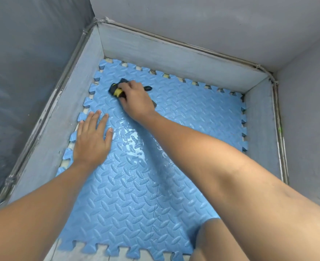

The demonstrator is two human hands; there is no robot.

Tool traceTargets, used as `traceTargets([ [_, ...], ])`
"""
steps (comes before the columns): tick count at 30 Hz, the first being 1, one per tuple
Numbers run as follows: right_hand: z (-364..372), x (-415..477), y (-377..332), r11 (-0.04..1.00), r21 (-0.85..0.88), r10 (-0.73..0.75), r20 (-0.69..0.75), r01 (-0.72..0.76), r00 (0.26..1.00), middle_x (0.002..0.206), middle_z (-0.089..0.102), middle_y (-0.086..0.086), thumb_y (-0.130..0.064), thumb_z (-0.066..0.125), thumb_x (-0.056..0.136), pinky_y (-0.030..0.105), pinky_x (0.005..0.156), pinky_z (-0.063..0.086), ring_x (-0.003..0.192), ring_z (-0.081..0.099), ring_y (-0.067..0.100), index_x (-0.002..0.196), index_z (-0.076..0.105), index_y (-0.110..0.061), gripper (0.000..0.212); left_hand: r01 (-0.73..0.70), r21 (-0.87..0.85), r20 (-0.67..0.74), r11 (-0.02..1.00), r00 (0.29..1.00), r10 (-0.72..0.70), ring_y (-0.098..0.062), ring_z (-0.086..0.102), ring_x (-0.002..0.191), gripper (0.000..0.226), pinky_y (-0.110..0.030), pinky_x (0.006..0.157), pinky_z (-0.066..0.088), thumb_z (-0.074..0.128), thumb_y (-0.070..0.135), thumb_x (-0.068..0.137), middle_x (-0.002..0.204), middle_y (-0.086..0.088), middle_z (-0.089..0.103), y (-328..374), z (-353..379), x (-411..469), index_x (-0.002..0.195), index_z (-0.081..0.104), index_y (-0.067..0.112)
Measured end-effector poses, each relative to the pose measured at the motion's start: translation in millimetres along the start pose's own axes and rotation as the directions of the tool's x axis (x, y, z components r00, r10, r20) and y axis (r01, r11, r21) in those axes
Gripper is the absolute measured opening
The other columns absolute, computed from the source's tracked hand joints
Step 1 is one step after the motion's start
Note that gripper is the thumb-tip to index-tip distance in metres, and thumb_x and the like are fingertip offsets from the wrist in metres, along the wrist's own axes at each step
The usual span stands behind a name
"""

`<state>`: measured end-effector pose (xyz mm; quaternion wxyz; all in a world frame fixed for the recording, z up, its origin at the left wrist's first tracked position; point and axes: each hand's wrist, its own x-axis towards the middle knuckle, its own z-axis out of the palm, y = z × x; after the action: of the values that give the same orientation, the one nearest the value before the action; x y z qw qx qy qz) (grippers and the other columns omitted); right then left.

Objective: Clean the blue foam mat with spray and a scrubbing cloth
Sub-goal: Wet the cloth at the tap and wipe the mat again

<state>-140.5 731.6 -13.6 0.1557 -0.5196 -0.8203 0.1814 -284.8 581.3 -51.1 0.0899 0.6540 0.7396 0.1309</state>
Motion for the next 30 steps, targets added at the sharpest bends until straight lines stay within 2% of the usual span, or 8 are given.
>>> traceTargets([
  [4, 5, 0, 19, 0.989, -0.128, 0.068, -0.046, -0.074, 0.997, 0.136, 0.052, 0.004, -0.041, 0.057, 0.093, 0.045, 0.096, 0.045, 0.123, 0.046, 0.027, 0.142, 0.048, -0.022, 0.053, 0.006, -0.005, 0.013, 1.0, 1.0, -0.006, -0.026, 0.018, 0.159, 0.057, -0.049, 0.129, 0.012, 0.033, 0.041, 0.108, 0.168, -0.007, 0.03, 0, -2, 0, 0.159, 0.038, 0.016],
  [8, -37, -4, 107, 0.93, -0.173, 0.303, -0.133, -0.323, 0.944, 0.138, 0.051, 0.008, -0.048, 0.054, 0.095, 0.047, 0.094, 0.044, 0.124, 0.045, 0.033, 0.137, 0.05, -0.02, 0.051, 0.02, -0.006, 0.007, 1.0, 1.0, -0.02, -0.024, 0.016, 0.16, 0.054, -0.048, 0.13, 0.01, 0.038, 0.038, 0.11, 0.17, -0.006, 0.028, 2, -3, -1, 0.16, 0.036, 0.017],
  [13, -111, -53, 236, 0.692, -0.151, 0.666, -0.245, -0.706, 0.704, 0.137, 0.048, 0.025, -0.047, 0.056, 0.095, 0.046, 0.106, 0.036, 0.128, 0.042, 0.043, 0.134, 0.048, -0.004, 0.058, 0.015, -0.017, 0.015, 1.0, 1.0, -0.015, -0.025, 0.018, 0.159, 0.057, -0.049, 0.13, 0.012, 0.034, 0.042, 0.109, 0.169, -0.006, 0.029, 2, -5, -2, 0.16, 0.036, 0.017],
  [16, -135, -92, 268, 0.543, -0.063, 0.793, -0.29, -0.837, 0.536, 0.14, 0.044, 0.03, -0.045, 0.056, 0.096, 0.046, 0.109, 0.035, 0.131, 0.041, 0.045, 0.137, 0.043, 0.002, 0.064, 0.013, -0.023, 0.013, 1.0, 1.0, -0.012, -0.025, 0.019, 0.159, 0.061, -0.049, 0.129, 0.013, 0.032, 0.046, 0.106, 0.168, -0.006, 0.031, 3, -5, -1, 0.159, 0.039, 0.017],
  [18, -137, -104, 267, 0.511, -0.018, 0.812, -0.319, -0.859, 0.49, 0.14, 0.044, 0.029, -0.043, 0.056, 0.096, 0.046, 0.109, 0.036, 0.13, 0.042, 0.044, 0.138, 0.043, 0.002, 0.063, 0.014, -0.022, 0.011, 1.0, 1.0, -0.014, -0.025, 0.02, 0.159, 0.061, -0.049, 0.129, 0.014, 0.032, 0.046, 0.105, 0.168, -0.006, 0.032, 4, -5, -1, 0.159, 0.039, 0.017],
  [23, -101, -57, 202, 0.705, 0.114, 0.687, -0.351, -0.7, 0.636, 0.131, 0.049, 0.021, -0.034, 0.061, 0.092, 0.037, 0.102, 0.04, 0.121, 0.051, 0.038, 0.127, 0.058, -0.004, 0.046, 0.009, -0.018, 0.0, 1.0, 1.0, -0.009, -0.027, 0.021, 0.158, 0.058, -0.051, 0.129, 0.015, 0.037, 0.043, 0.106, 0.167, -0.007, 0.032, 6, -6, -1, 0.158, 0.04, 0.016],
  [27, -50, 8, 107, 0.856, 0.142, 0.516, -0.257, -0.497, 0.817, 0.124, 0.052, 0.013, -0.034, 0.062, 0.092, 0.038, 0.093, 0.045, 0.113, 0.054, 0.034, 0.124, 0.062, -0.011, 0.039, 0.026, -0.017, -0.005, 1.0, 1.0, -0.026, -0.025, 0.02, 0.158, 0.054, -0.05, 0.129, 0.014, 0.044, 0.038, 0.108, 0.168, -0.006, 0.032, 7, -6, -2, 0.158, 0.04, 0.017],
  [30, -13, 48, 35, 0.94, 0.148, 0.329, -0.148, -0.308, 0.932, 0.122, 0.053, 0.012, -0.032, 0.064, 0.091, 0.038, 0.093, 0.045, 0.116, 0.052, 0.031, 0.128, 0.062, -0.014, 0.041, 0.021, -0.016, -0.019, 1.0, 1.0, -0.021, -0.026, 0.022, 0.158, 0.054, -0.051, 0.129, 0.016, 0.045, 0.037, 0.108, 0.167, -0.007, 0.033, 6, -4, -2, 0.157, 0.042, 0.016],
])
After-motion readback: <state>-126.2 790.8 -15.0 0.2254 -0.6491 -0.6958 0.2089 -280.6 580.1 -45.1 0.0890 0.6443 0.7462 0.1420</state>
